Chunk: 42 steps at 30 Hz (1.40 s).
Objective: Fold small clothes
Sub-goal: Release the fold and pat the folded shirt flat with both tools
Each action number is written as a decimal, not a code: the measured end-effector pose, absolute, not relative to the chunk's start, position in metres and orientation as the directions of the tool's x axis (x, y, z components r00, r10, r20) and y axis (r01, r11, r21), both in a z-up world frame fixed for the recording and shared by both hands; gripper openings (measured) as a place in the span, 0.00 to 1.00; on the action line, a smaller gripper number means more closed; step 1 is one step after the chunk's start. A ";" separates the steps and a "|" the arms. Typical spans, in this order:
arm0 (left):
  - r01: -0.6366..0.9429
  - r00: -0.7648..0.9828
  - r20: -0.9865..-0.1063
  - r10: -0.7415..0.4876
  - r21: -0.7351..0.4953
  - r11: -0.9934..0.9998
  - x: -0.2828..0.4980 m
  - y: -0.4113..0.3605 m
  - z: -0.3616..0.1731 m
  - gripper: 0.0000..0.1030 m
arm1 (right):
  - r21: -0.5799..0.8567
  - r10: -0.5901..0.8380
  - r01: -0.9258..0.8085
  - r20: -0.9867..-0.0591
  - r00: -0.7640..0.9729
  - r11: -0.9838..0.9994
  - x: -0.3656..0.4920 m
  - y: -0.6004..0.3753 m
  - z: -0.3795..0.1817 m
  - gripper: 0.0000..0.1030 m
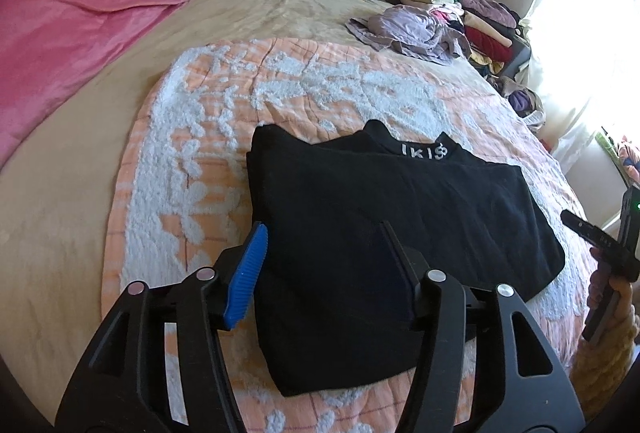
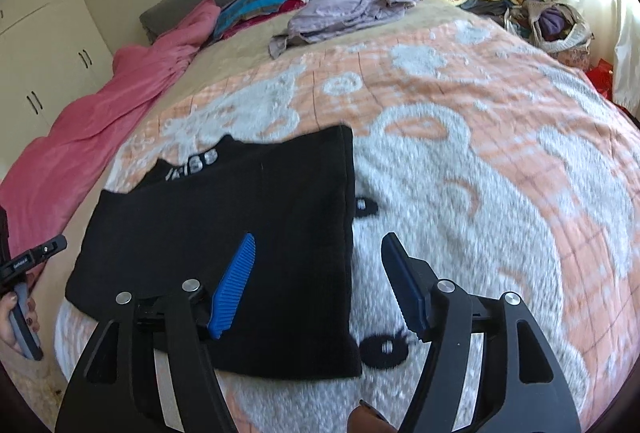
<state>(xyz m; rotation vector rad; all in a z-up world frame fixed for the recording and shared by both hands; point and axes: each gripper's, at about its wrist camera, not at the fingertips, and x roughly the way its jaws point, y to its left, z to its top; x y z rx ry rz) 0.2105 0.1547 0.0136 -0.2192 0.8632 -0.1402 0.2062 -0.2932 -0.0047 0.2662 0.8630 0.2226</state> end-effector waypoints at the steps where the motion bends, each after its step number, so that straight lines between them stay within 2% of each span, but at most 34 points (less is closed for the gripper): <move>1: 0.026 0.638 -0.741 -0.209 -0.250 0.968 0.207 0.155 0.010 0.50 | 0.321 0.303 -0.086 -0.724 0.619 0.943 0.203 -0.293 -0.009 0.62; 6: -0.005 0.597 -0.772 -0.218 -0.276 0.961 0.194 0.157 -0.012 0.50 | 0.321 0.300 -0.069 -0.758 0.579 0.945 0.194 -0.293 -0.027 0.62; 9: -0.020 0.570 -0.794 -0.213 -0.272 0.962 0.189 0.155 -0.027 0.50 | 0.266 0.238 -0.033 -0.795 0.558 0.964 0.190 -0.293 -0.038 0.60; 16: -0.049 0.542 -0.810 -0.225 -0.298 0.953 0.176 0.155 -0.048 0.50 | 0.217 0.179 -0.004 -0.794 0.580 0.976 0.177 -0.292 -0.041 0.58; 26: -0.042 0.546 -0.808 -0.220 -0.289 0.956 0.166 0.150 -0.042 0.50 | 0.191 0.159 -0.009 -0.786 0.597 0.981 0.165 -0.290 -0.035 0.60; 35: -0.035 0.554 -0.804 -0.213 -0.279 0.960 0.159 0.146 -0.034 0.50 | 0.219 0.188 -0.024 -0.772 0.607 0.975 0.156 -0.286 -0.028 0.75; 39: -0.033 0.560 -0.802 -0.208 -0.272 0.962 0.155 0.144 -0.030 0.55 | 0.236 0.206 -0.033 -0.760 0.617 0.971 0.151 -0.284 -0.024 0.88; 42: -0.032 0.566 -0.798 -0.206 -0.271 0.962 0.154 0.144 -0.027 0.59 | 0.239 0.209 -0.035 -0.757 0.619 0.970 0.147 -0.282 -0.021 0.93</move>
